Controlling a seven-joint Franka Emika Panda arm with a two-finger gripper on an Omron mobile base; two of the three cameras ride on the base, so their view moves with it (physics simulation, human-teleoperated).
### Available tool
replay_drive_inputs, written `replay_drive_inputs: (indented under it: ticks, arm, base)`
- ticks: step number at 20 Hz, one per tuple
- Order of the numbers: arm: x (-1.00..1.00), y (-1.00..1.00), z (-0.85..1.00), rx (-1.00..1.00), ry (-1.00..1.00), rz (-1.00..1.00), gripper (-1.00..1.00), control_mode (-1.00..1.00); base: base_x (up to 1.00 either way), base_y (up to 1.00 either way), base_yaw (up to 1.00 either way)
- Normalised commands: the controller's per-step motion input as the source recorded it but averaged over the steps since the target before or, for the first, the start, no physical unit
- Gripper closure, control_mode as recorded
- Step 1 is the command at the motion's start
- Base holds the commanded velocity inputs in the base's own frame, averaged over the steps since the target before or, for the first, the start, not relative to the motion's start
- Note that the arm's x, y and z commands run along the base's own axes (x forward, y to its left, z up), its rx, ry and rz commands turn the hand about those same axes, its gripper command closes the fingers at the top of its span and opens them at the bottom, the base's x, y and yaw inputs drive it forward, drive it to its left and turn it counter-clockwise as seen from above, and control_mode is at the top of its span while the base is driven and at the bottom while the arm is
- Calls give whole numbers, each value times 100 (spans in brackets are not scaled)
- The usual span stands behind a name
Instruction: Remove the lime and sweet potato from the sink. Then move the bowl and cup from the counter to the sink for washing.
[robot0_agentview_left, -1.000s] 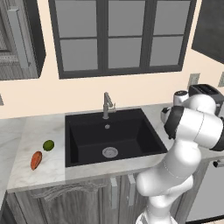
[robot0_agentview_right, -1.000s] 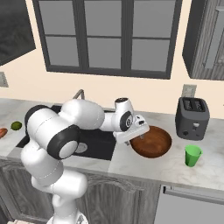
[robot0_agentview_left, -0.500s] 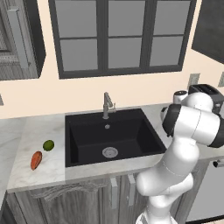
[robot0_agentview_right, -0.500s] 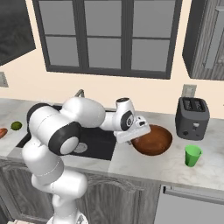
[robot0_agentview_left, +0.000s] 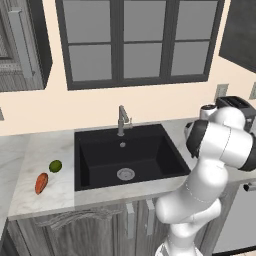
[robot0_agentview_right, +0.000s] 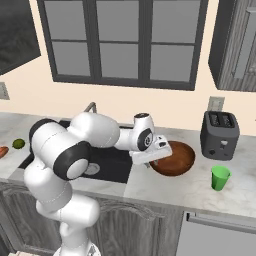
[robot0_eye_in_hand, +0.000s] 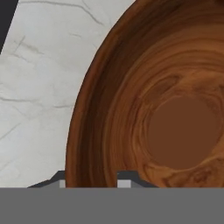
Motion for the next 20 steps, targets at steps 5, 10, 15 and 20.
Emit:
replay_drive_inputs:
  ticks: [5,10,15,20]
  arm:
    - [-21,18,13,7,-10,0,100,-100]
    - [-12,27,27,3,-17,0,100,-100]
    - [-14,29,28,0,-17,0,100,-100]
    - [-12,29,27,0,-14,5,100,-100]
  base:
    - [0,0,0]
    - [0,0,0]
    - [0,0,0]
    - [0,0,0]
